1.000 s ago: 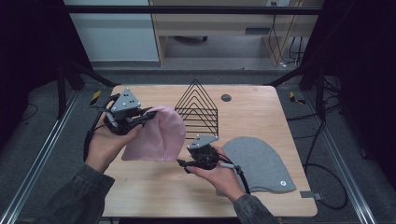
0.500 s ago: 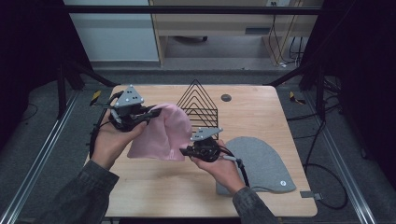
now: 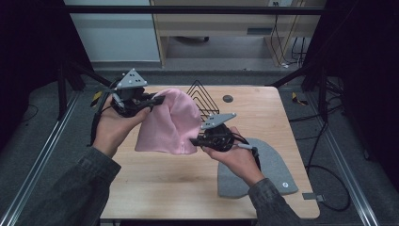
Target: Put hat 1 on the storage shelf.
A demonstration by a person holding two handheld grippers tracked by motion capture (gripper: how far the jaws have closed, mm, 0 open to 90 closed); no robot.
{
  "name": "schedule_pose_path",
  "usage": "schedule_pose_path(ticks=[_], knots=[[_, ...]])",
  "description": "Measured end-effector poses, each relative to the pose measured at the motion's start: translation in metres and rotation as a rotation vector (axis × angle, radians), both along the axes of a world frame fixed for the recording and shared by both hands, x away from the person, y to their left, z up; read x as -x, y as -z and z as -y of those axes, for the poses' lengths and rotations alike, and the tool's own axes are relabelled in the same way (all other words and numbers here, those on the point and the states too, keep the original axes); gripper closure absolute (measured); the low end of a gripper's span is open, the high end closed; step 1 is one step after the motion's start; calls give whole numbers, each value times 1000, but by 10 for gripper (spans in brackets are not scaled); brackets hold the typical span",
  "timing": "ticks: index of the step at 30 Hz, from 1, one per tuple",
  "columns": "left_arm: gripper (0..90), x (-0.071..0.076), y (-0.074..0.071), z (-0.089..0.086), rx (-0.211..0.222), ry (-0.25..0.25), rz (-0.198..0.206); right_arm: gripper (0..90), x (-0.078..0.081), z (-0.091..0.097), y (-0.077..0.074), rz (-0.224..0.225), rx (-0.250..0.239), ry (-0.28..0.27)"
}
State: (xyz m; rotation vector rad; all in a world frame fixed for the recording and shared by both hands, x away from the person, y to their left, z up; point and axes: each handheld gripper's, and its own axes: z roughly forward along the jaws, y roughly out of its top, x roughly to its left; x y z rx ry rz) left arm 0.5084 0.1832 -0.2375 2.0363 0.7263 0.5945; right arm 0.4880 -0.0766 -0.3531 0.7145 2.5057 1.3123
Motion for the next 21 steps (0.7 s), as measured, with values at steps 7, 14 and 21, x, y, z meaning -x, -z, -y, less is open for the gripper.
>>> schedule_pose_path(ticks=[7,14,21], knots=[[828,-5,-15,1,25,-16,-7,842,-1,13,-29,17,-29,14],[828,-12,-13,4,25,-23,-5,844,-9,22,-44,8,-37,20],[828,-20,-16,9,23,-31,13,844,-19,28,-51,9,-42,28]])
